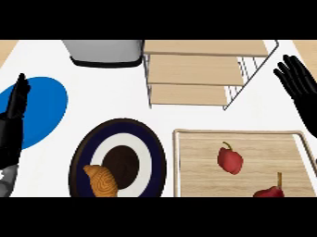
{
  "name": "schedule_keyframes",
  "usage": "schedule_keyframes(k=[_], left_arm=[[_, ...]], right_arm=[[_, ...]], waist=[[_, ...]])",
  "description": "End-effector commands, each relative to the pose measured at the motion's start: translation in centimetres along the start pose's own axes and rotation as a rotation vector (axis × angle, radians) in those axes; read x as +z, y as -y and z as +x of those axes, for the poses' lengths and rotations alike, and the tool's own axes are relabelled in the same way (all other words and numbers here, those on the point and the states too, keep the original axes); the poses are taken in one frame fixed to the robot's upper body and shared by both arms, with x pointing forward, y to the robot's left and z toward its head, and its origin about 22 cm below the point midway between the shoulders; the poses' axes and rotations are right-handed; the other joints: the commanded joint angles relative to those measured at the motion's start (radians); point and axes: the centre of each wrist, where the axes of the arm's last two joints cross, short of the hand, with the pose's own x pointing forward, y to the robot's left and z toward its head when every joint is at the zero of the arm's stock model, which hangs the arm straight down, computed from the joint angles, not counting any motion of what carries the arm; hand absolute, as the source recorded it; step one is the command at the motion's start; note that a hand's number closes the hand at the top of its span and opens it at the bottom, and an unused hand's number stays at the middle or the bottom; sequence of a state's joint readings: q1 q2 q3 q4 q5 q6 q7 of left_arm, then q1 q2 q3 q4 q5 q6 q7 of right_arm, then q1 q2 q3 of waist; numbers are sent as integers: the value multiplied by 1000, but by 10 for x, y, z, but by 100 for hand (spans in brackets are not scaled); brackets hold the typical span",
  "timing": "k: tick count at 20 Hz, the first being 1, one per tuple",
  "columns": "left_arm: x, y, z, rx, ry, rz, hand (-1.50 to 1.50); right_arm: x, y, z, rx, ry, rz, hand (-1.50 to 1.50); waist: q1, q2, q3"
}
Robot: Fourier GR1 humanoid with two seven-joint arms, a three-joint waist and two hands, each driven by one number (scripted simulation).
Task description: Pick the bell pepper from the tray and place it in the tiered shelf
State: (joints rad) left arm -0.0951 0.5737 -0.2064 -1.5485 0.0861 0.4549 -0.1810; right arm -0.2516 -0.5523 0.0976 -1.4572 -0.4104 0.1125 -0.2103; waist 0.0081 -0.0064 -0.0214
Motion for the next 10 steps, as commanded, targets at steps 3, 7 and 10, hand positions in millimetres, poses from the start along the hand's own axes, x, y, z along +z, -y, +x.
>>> schedule_keyframes(k=[3, 7, 10], left_arm=[[8, 29, -7, 116, -114, -76, 0], [28, 43, -12, 189, -215, -138, 0], [28, 43, -11, 197, -219, -133, 0]], right_arm=[[24, 0, -3, 118, -94, -283, -150], [3, -39, -2, -432, 80, -573, -150], [95, 60, -33, 457, -331, -759, 150]], waist=[[-65, 3, 18], [-128, -29, 58], [-191, 31, -4]])
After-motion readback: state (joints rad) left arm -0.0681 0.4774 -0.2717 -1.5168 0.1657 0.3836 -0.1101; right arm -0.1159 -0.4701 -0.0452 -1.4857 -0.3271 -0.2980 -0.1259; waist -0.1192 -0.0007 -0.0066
